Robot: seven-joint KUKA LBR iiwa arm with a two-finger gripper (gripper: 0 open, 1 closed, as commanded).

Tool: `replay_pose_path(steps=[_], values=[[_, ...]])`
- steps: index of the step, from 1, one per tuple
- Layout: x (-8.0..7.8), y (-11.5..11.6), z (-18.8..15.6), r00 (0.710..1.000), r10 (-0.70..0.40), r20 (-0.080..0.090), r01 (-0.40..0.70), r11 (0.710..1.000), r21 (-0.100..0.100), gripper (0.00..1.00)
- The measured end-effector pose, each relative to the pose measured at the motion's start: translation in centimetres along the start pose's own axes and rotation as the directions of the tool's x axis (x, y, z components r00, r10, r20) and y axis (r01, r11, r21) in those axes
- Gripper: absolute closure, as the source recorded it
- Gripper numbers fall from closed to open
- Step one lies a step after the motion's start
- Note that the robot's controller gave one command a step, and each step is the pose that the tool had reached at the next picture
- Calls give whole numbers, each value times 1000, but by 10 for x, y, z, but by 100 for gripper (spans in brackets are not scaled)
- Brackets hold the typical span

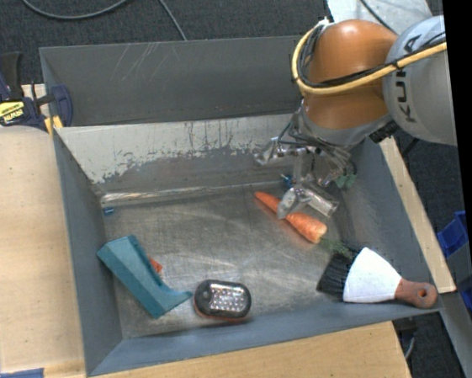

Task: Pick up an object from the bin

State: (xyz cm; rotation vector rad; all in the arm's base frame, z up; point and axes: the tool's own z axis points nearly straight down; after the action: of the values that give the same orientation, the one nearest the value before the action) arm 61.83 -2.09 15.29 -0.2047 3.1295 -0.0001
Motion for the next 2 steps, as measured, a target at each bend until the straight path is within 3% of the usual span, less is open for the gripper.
replay_pose_path(steps=[1, 2], values=[[9, -39, 6, 999, -38, -3, 38, 999, 3, 0], [12, -63, 43, 999, 46, 3, -46, 999, 0, 0]])
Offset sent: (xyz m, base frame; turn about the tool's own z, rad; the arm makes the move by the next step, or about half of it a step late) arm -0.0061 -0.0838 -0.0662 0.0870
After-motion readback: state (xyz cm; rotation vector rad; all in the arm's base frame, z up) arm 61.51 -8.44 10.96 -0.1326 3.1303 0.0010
